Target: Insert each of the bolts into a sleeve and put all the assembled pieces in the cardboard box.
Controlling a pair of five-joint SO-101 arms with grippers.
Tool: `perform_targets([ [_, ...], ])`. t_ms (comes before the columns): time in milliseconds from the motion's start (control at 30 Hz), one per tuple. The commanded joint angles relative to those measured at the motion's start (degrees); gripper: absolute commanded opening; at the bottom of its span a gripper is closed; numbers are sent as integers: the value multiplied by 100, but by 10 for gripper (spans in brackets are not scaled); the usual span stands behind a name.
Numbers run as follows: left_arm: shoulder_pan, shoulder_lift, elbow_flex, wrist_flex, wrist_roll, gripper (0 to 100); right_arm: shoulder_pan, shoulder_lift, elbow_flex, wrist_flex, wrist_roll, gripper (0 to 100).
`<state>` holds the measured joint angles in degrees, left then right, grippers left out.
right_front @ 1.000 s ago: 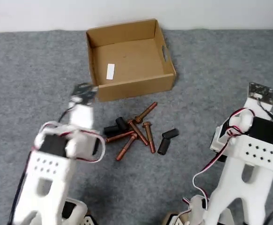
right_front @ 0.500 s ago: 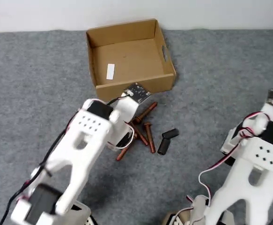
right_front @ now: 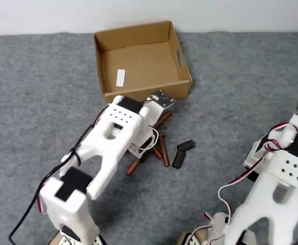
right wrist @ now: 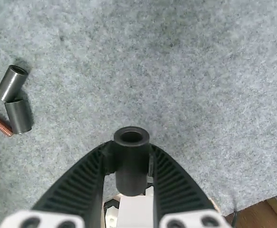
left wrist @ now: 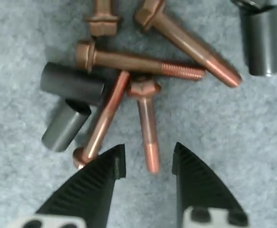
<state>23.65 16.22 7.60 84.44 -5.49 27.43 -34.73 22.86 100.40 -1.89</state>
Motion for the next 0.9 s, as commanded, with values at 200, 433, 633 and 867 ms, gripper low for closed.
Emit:
perform_targets([
  [200,-18,475,-338,-703,-35,173,92,-189,-53,154,-53,9],
  [433,-9,844,-338,-809,-35,138,92,-189,-53,154,-44,9],
  [633,0,1292,-338,-782,-35,50,92,-189,-70,154,-44,9],
  [867,35,440,-382,-492,255,6,92,-312,-88,207,-53,9],
])
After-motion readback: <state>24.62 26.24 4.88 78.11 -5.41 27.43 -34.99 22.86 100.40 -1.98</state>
